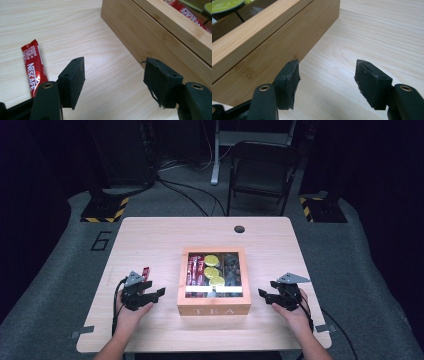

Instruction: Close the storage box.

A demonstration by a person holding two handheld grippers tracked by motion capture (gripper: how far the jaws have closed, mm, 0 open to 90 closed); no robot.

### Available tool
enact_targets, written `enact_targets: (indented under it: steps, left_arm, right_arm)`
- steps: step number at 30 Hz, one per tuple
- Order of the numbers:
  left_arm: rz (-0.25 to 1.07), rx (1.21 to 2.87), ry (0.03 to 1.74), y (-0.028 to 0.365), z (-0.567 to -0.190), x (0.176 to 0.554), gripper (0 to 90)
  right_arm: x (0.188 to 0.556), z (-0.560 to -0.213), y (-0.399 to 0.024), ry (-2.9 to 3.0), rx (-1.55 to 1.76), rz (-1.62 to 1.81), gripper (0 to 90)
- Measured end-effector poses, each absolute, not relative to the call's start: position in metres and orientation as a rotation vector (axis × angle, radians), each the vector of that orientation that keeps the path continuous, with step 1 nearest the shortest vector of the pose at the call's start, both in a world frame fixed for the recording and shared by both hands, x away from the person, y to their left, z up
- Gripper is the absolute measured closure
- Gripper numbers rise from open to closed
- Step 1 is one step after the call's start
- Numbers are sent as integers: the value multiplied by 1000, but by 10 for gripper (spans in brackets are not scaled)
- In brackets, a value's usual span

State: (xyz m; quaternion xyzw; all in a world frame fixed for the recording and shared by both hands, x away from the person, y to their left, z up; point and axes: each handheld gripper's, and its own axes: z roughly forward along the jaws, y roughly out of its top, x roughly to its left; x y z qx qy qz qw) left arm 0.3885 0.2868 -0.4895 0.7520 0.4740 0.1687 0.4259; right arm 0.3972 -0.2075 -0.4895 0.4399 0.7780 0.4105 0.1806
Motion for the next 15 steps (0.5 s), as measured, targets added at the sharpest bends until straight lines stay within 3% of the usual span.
enact_targets:
  steps: [15]
  left_arm:
    - [411, 1908, 1164, 275, -490, 394, 335]
  right_arm:
    - [391, -492, -212, 2189, 1260, 1095, 359]
